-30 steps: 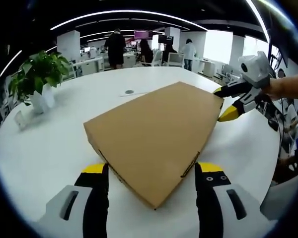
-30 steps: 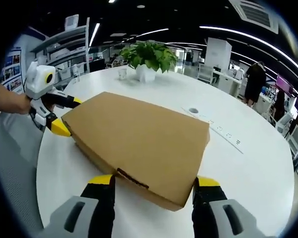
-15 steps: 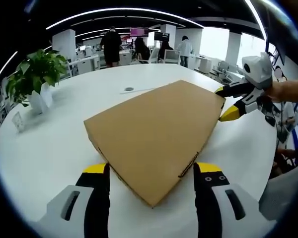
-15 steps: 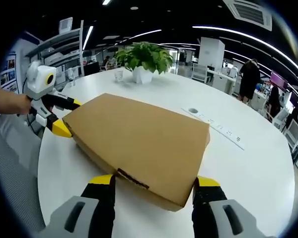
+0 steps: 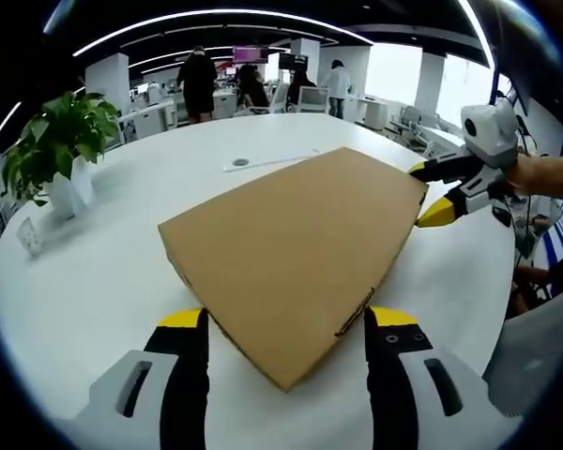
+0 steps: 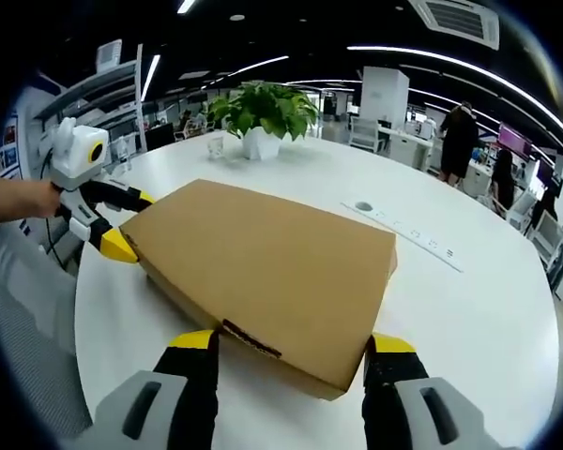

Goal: Operate the shoe box by opening the lid, removing the specified soft item, and placing it in the target area until the item is outside and the box remains undamaged.

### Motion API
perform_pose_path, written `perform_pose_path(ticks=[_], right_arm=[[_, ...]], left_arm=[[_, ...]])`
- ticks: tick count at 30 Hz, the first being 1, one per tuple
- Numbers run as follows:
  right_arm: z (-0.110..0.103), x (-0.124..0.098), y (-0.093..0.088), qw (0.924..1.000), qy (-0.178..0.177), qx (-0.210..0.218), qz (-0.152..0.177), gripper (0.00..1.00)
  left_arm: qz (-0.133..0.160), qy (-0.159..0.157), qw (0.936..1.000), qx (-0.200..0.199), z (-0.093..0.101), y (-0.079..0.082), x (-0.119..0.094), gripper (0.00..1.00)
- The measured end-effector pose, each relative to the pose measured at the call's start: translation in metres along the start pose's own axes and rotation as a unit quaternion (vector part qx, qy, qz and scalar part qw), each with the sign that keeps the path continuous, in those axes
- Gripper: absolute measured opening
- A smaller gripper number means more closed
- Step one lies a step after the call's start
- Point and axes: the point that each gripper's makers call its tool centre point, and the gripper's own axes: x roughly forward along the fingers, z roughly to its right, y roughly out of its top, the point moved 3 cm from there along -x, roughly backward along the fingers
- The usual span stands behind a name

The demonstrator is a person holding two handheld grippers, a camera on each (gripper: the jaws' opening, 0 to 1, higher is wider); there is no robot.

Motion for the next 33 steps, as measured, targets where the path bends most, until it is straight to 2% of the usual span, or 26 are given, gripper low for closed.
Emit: perform_pose_path(ticks=[8,19,33], right_arm=[[-0.015,0.0,0.001,0.9997,-0.011,0.02,0.003,0.59],[-0.037,0.001,0.003,0.9988,-0.029,0.038,0.011,0.59],[-0.062,0.004,0.01,0.9973,-0.033,0.064,0.014,0.58]], left_arm=[[-0.007,-0.011,0.9999,-0.004,-0.009,-0.004,-0.005,0.66],[-0.016,-0.03,0.9993,0.015,-0.024,-0.011,-0.013,0.66],[-0.025,-0.043,0.9983,0.031,-0.035,-0.018,-0.03,0.66]])
